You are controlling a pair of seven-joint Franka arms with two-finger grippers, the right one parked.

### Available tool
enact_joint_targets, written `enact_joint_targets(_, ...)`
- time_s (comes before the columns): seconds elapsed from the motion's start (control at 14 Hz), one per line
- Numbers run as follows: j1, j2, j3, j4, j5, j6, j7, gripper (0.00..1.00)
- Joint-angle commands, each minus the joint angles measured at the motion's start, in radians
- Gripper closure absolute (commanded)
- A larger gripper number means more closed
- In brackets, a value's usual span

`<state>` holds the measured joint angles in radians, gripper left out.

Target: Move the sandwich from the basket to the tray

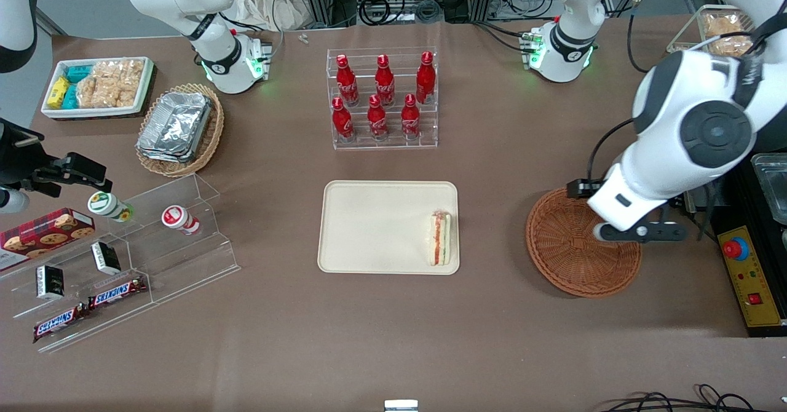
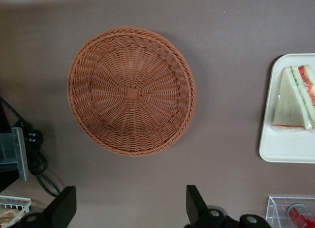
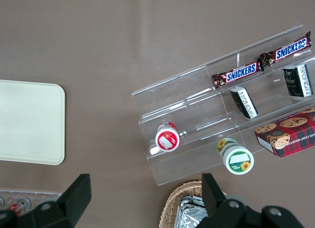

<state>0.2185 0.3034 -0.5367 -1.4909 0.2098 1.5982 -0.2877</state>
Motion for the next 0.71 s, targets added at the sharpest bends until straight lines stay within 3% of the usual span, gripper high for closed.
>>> enact_joint_targets(0.0,0.021,-0.05,-0.005,-0.068,-0.023,0.029,0.028,0.0)
enact_joint_targets(0.5,0.024,-0.055,0.003,-0.094,-0.02,0.065,0.031,0.0)
enact_joint_targets(0.64,0.003,-0.101,0.068,-0.136,-0.027,0.103,0.074,0.0)
